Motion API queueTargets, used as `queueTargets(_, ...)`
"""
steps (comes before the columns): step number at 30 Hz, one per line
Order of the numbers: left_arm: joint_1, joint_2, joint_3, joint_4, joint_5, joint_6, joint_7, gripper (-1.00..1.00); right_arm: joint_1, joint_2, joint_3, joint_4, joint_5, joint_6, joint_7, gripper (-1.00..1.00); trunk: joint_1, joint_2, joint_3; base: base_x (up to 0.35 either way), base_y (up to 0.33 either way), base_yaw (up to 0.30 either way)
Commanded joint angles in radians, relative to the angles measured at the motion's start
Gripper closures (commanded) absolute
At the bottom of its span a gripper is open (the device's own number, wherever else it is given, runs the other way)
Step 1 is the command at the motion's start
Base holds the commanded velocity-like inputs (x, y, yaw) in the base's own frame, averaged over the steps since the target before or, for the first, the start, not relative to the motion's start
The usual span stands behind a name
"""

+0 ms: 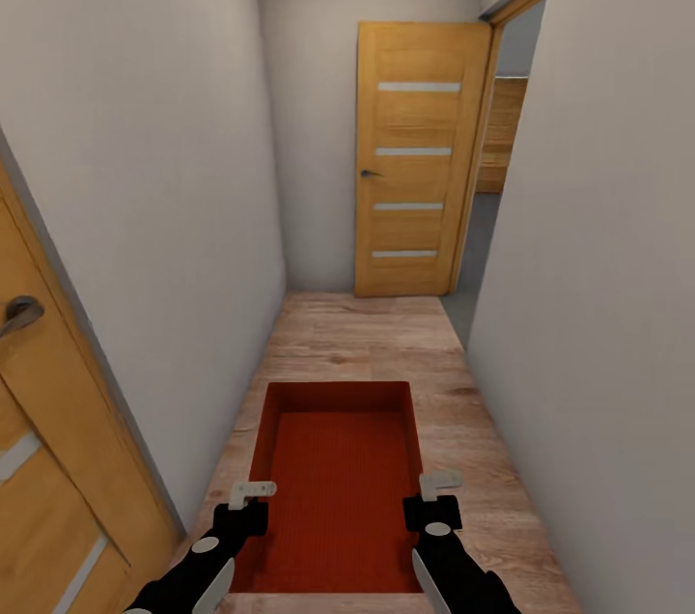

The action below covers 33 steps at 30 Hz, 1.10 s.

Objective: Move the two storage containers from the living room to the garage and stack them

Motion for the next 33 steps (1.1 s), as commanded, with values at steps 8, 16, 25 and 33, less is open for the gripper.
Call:
queueTargets(8,-0.001,0.006,0.0,0.004,0.011,0.001,0.015,1.0,-0.001,-0.017,0.01,-0.005,0.032,0.011,-0.014,1.0,0.001,-0.001,-0.001,0.343,0.0,0.0)
queueTargets(16,-0.001,0.006,0.0,0.004,0.011,0.001,0.015,1.0,-0.001,-0.017,0.01,-0.005,0.032,0.011,-0.014,1.0,0.001,-0.001,-0.001,0.343,0.0,0.0)
queueTargets(25,-0.001,0.006,0.0,0.004,0.011,0.001,0.015,1.0,-0.001,-0.017,0.01,-0.004,0.032,0.011,-0.014,1.0,0.001,-0.001,-0.001,0.343,0.0,0.0)
queueTargets(33,-0.001,0.007,0.0,0.004,0.011,0.001,0.015,1.0,-0.001,-0.016,0.01,-0.005,0.032,0.011,-0.014,1.0,0.001,-0.001,-0.001,0.343,0.0,0.0)
